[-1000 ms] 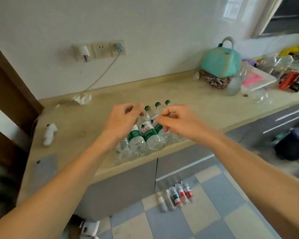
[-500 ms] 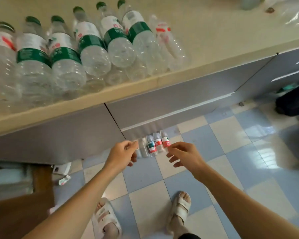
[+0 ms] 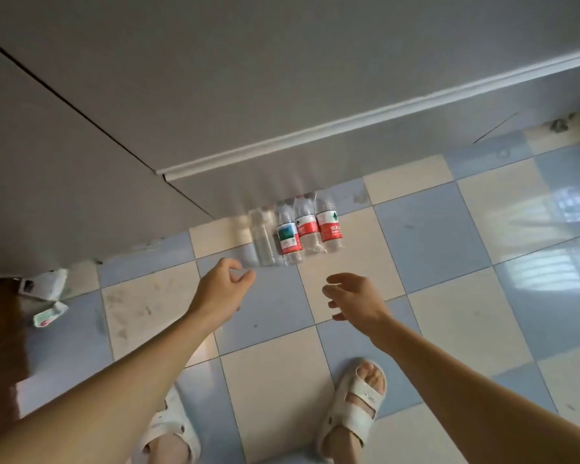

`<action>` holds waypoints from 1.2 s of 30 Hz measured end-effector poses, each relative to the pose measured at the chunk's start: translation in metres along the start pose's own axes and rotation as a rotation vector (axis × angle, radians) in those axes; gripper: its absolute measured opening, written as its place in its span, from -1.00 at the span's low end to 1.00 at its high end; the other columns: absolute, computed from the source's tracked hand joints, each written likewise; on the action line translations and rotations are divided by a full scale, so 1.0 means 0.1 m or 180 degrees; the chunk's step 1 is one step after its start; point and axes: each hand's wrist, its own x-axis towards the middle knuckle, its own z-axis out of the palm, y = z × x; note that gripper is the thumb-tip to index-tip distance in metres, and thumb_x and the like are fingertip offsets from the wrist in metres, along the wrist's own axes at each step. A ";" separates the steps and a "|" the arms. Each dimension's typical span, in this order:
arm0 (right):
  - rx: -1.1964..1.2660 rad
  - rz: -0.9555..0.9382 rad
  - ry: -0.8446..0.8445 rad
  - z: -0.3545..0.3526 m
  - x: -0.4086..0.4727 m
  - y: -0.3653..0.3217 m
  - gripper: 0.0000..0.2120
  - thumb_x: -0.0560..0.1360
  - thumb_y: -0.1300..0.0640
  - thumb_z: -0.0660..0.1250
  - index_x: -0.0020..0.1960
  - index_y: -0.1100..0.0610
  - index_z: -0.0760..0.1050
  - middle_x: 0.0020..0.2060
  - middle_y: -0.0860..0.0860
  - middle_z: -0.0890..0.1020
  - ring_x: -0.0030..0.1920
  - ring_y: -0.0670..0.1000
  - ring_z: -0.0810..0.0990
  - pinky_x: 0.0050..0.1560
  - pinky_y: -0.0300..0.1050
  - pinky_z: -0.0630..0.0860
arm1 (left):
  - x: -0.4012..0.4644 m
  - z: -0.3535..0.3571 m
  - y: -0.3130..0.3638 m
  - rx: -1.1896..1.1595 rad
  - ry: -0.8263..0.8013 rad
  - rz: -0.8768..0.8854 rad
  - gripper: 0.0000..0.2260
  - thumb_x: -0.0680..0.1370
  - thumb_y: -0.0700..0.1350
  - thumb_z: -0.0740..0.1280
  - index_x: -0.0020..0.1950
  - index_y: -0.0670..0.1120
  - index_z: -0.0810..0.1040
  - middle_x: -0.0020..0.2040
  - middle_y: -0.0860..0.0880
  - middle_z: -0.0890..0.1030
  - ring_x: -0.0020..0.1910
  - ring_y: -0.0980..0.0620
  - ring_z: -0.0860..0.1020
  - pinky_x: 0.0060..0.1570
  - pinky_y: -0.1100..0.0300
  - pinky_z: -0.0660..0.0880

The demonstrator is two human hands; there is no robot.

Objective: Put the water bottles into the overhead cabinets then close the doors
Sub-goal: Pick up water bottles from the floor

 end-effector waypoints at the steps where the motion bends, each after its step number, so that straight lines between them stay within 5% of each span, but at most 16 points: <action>1: -0.0056 -0.0033 0.0022 0.09 0.25 0.09 -0.64 0.59 0.09 0.35 0.37 0.10 0.52 0.09 0.03 0.67 -0.02 0.07 0.67 0.01 0.00 0.68 | 0.20 0.13 -0.12 0.0121 -0.0019 0.0033 -0.70 0.60 0.07 0.34 0.26 -0.05 0.46 0.01 0.01 0.58 -0.10 -0.10 0.65 0.01 -0.07 0.63; 6: -0.0392 -0.0199 0.0106 0.52 1.26 0.45 -0.58 0.57 0.06 0.34 0.42 0.05 0.49 0.27 0.09 0.61 0.15 0.14 0.64 0.24 0.14 0.57 | 1.05 0.70 -0.59 0.0523 -0.0184 0.0200 -0.49 0.60 0.09 0.33 0.50 -0.01 0.31 0.30 -0.12 0.47 0.14 -0.22 0.58 0.12 -0.01 0.54; 11: -0.0536 -0.0569 0.0231 0.91 2.08 0.72 -0.51 0.59 0.08 0.32 0.51 0.01 0.40 0.37 0.13 0.51 0.07 0.03 0.56 -0.02 -0.15 0.51 | 1.79 1.27 -0.97 0.0419 -0.0118 -0.0099 -0.28 0.59 0.13 0.35 0.60 -0.07 0.06 0.40 -0.17 0.48 0.29 -0.22 0.50 0.09 0.09 0.44; 13: -0.0548 -0.0663 0.0313 1.02 2.34 0.81 -0.49 0.60 0.09 0.31 0.54 -0.01 0.36 0.40 0.15 0.46 0.13 0.06 0.54 0.15 -0.05 0.54 | 2.01 1.44 -1.07 0.0315 -0.0059 -0.0293 -0.23 0.59 0.16 0.34 0.62 -0.10 0.00 0.46 -0.20 0.42 0.36 -0.24 0.46 0.16 0.08 0.42; 15: -0.0597 -0.0768 0.0399 1.12 2.54 0.89 -0.49 0.62 0.07 0.28 0.56 -0.03 0.32 0.41 0.14 0.42 0.26 0.13 0.52 0.35 -0.04 0.44 | 2.23 1.57 -1.14 0.0112 0.0192 -0.0452 -0.24 0.59 0.16 0.33 0.61 -0.14 0.03 0.47 -0.22 0.41 0.38 -0.25 0.45 0.23 0.05 0.42; 18: -0.0652 -0.0917 0.0570 1.25 2.71 1.00 -0.50 0.64 0.05 0.26 0.56 -0.06 0.30 0.35 0.11 0.36 0.30 0.13 0.48 0.28 -0.23 0.30 | 2.54 1.72 -1.14 -0.0526 0.0664 -0.0700 -0.35 0.61 0.12 0.32 0.56 -0.17 0.18 0.42 -0.22 0.47 0.34 -0.23 0.48 0.30 -0.02 0.44; 23: -0.0662 -0.1057 0.0486 1.46 2.73 1.19 -0.33 0.54 0.18 0.39 0.58 -0.06 0.25 0.40 0.08 0.33 0.31 0.07 0.47 0.28 -0.19 0.38 | 2.65 1.96 -1.22 -0.1033 0.0803 -0.0359 -0.60 0.61 0.02 0.35 0.37 -0.15 0.44 0.24 -0.11 0.61 0.20 -0.14 0.58 0.13 0.14 0.47; 28: 0.0241 -0.0645 0.0377 1.46 2.66 1.21 -0.38 0.45 0.24 0.44 0.44 0.00 0.30 0.27 0.05 0.51 0.23 0.07 0.54 0.26 0.12 0.55 | 2.45 1.99 -1.45 -0.0713 0.0452 -0.0301 -0.57 0.58 0.02 0.40 0.40 -0.09 0.45 0.25 -0.09 0.61 0.18 -0.13 0.59 0.17 0.06 0.52; 31: 0.0142 -0.0396 0.0154 1.52 2.47 1.33 -0.37 0.47 0.21 0.43 0.47 0.03 0.26 0.28 0.09 0.48 0.25 0.13 0.54 0.25 0.22 0.54 | 2.24 1.92 -1.67 -0.0596 0.0142 -0.0414 -0.51 0.57 0.04 0.41 0.46 -0.04 0.40 0.33 -0.08 0.56 0.24 -0.13 0.56 0.24 -0.03 0.51; 36: -0.0225 0.0117 -0.0192 1.59 2.16 1.64 -0.41 0.49 0.10 0.40 0.48 0.00 0.30 0.18 0.05 0.55 0.18 0.10 0.58 0.20 0.21 0.57 | 1.84 1.86 -2.05 -0.0364 -0.0252 -0.0565 -0.55 0.53 0.03 0.47 0.37 0.00 0.44 0.18 -0.04 0.63 0.07 -0.09 0.62 -0.03 0.01 0.60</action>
